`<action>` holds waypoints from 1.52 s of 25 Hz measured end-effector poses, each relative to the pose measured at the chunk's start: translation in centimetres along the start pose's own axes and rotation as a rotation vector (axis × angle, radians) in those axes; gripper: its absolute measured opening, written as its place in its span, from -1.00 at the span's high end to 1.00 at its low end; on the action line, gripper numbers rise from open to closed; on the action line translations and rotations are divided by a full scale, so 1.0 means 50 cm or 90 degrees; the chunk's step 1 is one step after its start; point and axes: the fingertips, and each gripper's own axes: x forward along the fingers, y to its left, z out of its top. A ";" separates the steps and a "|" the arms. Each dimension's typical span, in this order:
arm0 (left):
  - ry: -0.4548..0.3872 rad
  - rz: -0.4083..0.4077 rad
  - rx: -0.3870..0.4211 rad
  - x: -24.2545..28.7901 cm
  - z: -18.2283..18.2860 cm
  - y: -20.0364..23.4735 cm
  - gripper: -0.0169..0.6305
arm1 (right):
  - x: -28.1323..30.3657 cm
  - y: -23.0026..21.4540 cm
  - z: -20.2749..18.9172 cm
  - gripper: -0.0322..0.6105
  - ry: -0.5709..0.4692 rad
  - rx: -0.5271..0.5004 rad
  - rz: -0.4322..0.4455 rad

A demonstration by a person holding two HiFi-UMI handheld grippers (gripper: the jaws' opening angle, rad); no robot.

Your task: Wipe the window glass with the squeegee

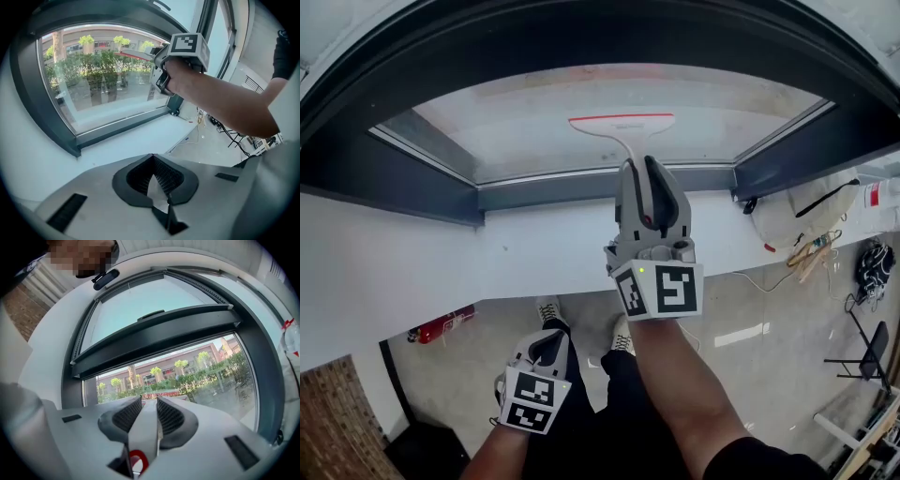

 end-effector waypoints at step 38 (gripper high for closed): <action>0.030 -0.071 0.082 0.177 -0.012 0.077 0.95 | 0.040 -0.121 -0.534 0.61 0.207 0.013 -0.082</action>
